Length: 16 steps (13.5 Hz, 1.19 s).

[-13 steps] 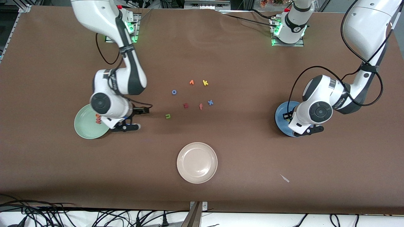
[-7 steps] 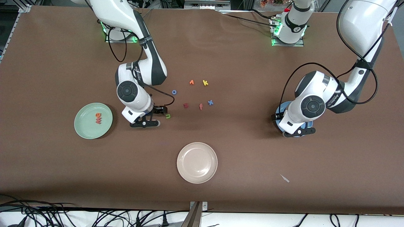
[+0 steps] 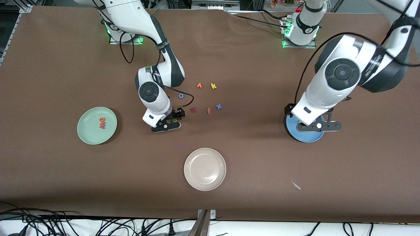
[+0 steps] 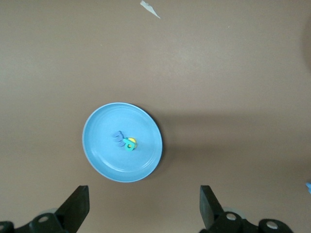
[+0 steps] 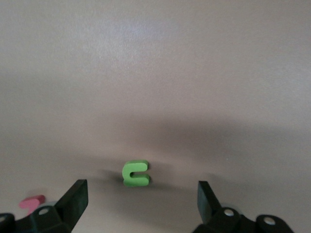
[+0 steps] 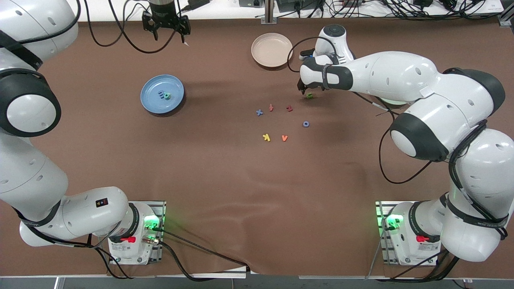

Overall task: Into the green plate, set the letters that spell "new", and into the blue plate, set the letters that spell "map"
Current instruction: 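Grasp the green n with the right gripper while the left arm returns to rest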

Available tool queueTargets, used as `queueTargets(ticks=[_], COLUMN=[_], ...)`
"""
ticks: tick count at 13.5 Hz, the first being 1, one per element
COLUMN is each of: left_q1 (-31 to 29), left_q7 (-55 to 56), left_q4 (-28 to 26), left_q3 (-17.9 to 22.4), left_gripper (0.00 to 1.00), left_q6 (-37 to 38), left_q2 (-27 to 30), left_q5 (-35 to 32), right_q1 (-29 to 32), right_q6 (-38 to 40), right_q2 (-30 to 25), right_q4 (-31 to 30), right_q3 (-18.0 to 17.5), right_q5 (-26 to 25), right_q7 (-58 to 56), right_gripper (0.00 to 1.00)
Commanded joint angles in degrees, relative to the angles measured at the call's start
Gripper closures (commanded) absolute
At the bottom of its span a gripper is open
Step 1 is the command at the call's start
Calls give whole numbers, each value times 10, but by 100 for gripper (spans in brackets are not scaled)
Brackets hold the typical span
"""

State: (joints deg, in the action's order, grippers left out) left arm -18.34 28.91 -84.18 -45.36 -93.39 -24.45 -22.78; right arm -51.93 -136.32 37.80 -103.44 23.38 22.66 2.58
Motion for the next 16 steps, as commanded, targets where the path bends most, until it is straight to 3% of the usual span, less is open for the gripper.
queueTargets(ticks=[1, 2, 3, 5, 7, 11, 16], left_q1=[8, 31, 66, 128, 185, 239, 237], left_q7=[-80, -113, -163, -237, -251, -244, -244], left_q4=[44, 49, 46, 32, -9, -139, -130], left_q3=[53, 106, 192, 324, 407, 458, 453], left_gripper=[0, 0, 0, 0, 0, 0, 0], left_q6=[28, 29, 30, 30, 25, -74, -28], left_q2=[48, 73, 111, 130, 153, 264, 273], left_q5=[83, 125, 181, 253, 264, 257, 256], right_q1=[-5, -5, -5, -4, -4, -5, -6], right_q6=[-13, -14, -14, -14, -18, -33, -41], right_q2=[4, 10, 11, 14, 20, 31, 39], right_q4=[-4, 0, 2, 3, 8, 10, 17], right_q3=[0, 0, 0, 0, 0, 0, -1], right_q5=[6, 7, 10, 10, 12, 12, 19], right_q7=[-29, -47, -59, -59, -58, -56, -50], right_gripper=[0, 0, 1, 3, 6, 12, 20])
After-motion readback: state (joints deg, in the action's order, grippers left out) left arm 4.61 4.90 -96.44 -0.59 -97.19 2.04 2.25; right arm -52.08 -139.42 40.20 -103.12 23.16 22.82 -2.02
